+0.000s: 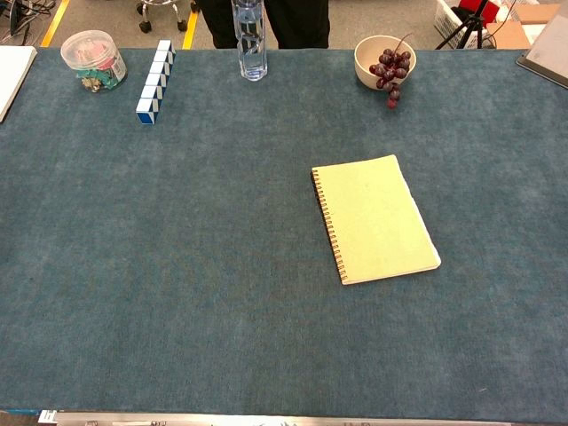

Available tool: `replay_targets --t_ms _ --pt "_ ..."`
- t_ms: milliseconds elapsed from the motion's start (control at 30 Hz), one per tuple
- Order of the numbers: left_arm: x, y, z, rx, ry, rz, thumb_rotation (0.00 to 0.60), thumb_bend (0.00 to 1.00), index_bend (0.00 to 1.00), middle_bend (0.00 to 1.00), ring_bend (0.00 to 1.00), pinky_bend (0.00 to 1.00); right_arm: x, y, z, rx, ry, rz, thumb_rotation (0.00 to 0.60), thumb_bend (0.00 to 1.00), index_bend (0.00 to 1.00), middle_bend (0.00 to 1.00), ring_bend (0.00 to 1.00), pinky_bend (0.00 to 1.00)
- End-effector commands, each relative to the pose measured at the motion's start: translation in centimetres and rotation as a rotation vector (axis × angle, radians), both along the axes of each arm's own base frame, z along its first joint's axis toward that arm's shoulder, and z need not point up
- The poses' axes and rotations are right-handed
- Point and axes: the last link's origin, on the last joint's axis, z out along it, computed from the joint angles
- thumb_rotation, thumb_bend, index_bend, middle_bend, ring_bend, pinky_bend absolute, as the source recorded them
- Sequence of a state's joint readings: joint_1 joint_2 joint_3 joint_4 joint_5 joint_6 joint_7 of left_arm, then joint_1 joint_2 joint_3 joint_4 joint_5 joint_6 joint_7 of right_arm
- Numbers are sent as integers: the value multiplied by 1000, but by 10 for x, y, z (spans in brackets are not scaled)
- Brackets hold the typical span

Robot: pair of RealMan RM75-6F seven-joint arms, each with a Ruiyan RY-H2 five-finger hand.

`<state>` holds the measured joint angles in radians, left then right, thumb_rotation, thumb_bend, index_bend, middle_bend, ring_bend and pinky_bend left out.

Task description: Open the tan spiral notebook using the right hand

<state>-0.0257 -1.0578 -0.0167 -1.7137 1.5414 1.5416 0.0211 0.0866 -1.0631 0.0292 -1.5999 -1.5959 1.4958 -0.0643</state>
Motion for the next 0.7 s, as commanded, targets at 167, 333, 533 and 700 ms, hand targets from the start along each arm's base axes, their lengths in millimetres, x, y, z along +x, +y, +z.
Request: replay_targets --t_ms 167,333,533,700 --pt "-1 0 0 1 1 5 600 509 317 280 163 166 3 -2 -2 10 3 14 600 214 327 321 215 240" --pt "-2 -1 1 7 0 7 600 509 318 280 163 166 9 -3 -4 18 -3 45 600 214 327 321 215 240" --pt "-1 0 1 6 -1 1 600 509 317 280 163 166 14 -4 -12 62 1 68 600 214 327 321 215 240" --pt "-2 -1 1 4 -1 2 600 509 318 280 162 166 21 -6 -26 150 29 109 600 214 344 321 215 240"
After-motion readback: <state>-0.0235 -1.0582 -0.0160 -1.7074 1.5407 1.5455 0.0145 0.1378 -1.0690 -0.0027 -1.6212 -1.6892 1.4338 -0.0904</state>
